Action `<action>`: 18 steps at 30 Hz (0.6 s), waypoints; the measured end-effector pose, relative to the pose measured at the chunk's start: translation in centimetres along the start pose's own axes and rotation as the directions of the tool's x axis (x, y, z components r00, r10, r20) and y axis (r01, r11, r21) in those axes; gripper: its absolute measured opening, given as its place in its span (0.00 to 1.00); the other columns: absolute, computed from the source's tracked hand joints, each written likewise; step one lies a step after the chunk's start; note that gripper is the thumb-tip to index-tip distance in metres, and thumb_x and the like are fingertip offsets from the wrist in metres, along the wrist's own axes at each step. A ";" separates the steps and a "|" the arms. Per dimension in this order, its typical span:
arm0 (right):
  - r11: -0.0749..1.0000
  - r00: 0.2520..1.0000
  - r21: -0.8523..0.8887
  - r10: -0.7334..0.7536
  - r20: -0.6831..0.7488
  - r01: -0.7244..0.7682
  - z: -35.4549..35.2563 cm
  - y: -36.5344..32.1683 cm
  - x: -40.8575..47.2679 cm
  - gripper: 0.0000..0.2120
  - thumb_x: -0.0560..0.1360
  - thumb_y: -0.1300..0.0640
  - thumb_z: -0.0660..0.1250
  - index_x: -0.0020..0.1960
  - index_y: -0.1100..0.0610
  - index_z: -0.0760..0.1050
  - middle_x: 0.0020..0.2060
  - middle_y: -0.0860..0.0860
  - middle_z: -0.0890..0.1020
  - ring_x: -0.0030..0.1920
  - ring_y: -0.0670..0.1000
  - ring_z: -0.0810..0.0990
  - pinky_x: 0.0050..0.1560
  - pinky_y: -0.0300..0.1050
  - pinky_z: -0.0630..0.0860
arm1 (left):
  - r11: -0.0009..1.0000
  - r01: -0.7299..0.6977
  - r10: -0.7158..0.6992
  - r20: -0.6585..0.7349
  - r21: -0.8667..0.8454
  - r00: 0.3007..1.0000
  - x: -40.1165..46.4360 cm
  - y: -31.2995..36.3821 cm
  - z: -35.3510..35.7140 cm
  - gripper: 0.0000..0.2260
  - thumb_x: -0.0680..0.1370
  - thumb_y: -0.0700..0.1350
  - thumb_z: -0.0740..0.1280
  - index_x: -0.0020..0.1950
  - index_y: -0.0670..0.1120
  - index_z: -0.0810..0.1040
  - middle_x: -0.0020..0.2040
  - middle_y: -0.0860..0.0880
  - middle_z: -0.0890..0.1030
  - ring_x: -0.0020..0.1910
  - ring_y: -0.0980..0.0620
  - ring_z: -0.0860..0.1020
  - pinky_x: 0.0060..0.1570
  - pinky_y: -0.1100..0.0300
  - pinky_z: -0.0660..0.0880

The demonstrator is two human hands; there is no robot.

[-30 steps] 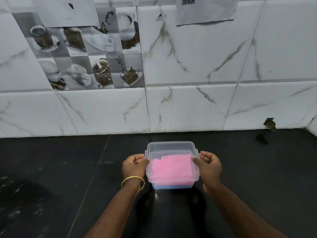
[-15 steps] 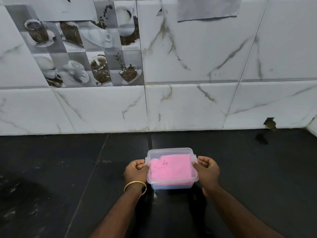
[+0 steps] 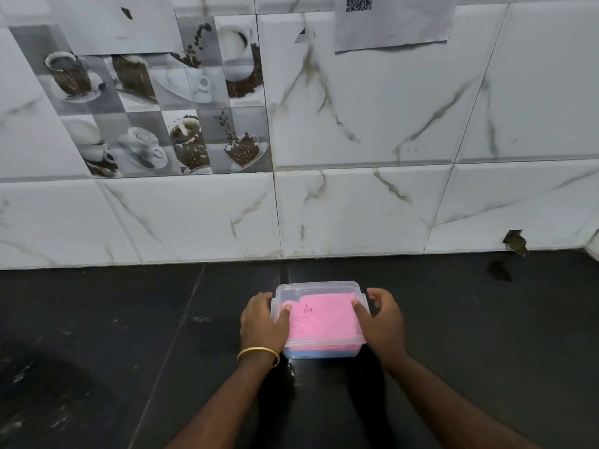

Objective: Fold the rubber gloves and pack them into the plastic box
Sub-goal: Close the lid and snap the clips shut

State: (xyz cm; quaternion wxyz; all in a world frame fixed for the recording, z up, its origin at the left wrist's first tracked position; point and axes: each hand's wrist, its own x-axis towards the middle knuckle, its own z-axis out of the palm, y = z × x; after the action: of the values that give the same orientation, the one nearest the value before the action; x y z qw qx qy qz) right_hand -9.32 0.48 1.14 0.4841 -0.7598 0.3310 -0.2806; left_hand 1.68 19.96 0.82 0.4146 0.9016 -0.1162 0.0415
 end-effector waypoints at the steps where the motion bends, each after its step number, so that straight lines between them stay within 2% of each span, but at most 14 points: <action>1: 0.985 0.994 -0.135 -0.105 0.033 0.109 0.4 0.0 0.2 0.20 0.75 0.52 0.70 0.65 0.53 0.73 0.61 0.51 0.79 0.59 0.51 0.77 0.59 0.43 0.73 | 0.978 -0.103 0.097 0.044 0.181 0.994 0.2 0.2 0.2 0.24 0.75 0.59 0.64 0.67 0.48 0.72 0.69 0.46 0.72 0.70 0.44 0.68 0.66 0.48 0.66; 3: 0.893 0.960 -0.361 -0.223 0.167 0.270 1.4 -0.4 0.7 0.29 0.77 0.47 0.65 0.74 0.56 0.65 0.73 0.53 0.70 0.74 0.56 0.66 0.72 0.49 0.63 | 0.863 -0.260 0.195 0.190 0.432 0.962 0.8 0.6 0.8 0.32 0.75 0.66 0.54 0.74 0.51 0.62 0.78 0.48 0.57 0.78 0.44 0.51 0.71 0.42 0.56; 5: 0.737 0.918 -0.554 -0.252 0.308 0.388 2.5 -0.8 1.3 0.34 0.79 0.41 0.58 0.80 0.55 0.54 0.79 0.53 0.58 0.79 0.57 0.51 0.77 0.53 0.52 | 0.774 -0.383 0.232 0.337 0.505 0.912 1.7 1.0 1.4 0.36 0.76 0.68 0.47 0.78 0.50 0.54 0.80 0.49 0.46 0.78 0.43 0.41 0.73 0.41 0.48; 6: 0.667 0.900 -0.611 -0.242 0.362 0.425 3.0 -0.9 1.6 0.35 0.80 0.39 0.54 0.80 0.53 0.50 0.80 0.52 0.53 0.80 0.56 0.47 0.78 0.55 0.48 | 0.750 -0.419 0.230 0.392 0.512 0.891 2.1 1.1 1.7 0.37 0.76 0.68 0.45 0.79 0.48 0.51 0.80 0.48 0.43 0.78 0.43 0.38 0.73 0.41 0.45; 9: 0.582 0.878 -0.673 -0.171 0.447 0.456 3.7 -0.8 2.1 0.34 0.80 0.37 0.49 0.81 0.51 0.45 0.81 0.52 0.47 0.80 0.58 0.43 0.77 0.60 0.41 | 0.731 -0.438 0.184 0.468 0.522 0.865 3.0 0.7 2.3 0.37 0.76 0.68 0.43 0.79 0.48 0.45 0.80 0.48 0.41 0.77 0.42 0.37 0.74 0.41 0.43; 12: 0.557 0.875 -0.693 -0.141 0.463 0.457 3.8 -0.5 2.4 0.34 0.80 0.35 0.47 0.81 0.50 0.46 0.81 0.52 0.47 0.80 0.58 0.42 0.76 0.62 0.41 | 0.754 -0.415 0.149 0.484 0.509 0.862 3.1 0.3 2.5 0.37 0.76 0.69 0.43 0.79 0.50 0.42 0.80 0.50 0.41 0.78 0.43 0.38 0.74 0.40 0.45; 18: 0.539 0.869 -0.701 -0.135 0.475 0.467 3.9 0.2 2.7 0.35 0.79 0.33 0.45 0.80 0.48 0.45 0.81 0.51 0.46 0.80 0.58 0.41 0.76 0.62 0.41 | 0.758 -0.406 0.127 0.495 0.510 0.859 3.1 0.2 2.7 0.37 0.76 0.69 0.43 0.79 0.50 0.41 0.80 0.50 0.40 0.78 0.41 0.39 0.73 0.38 0.47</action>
State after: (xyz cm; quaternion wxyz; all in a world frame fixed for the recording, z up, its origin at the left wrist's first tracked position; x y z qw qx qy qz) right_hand -4.80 0.44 -0.23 0.0876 -0.9780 0.1859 -0.0363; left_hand 4.57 17.28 -0.27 0.0614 0.9445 -0.3164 -0.0642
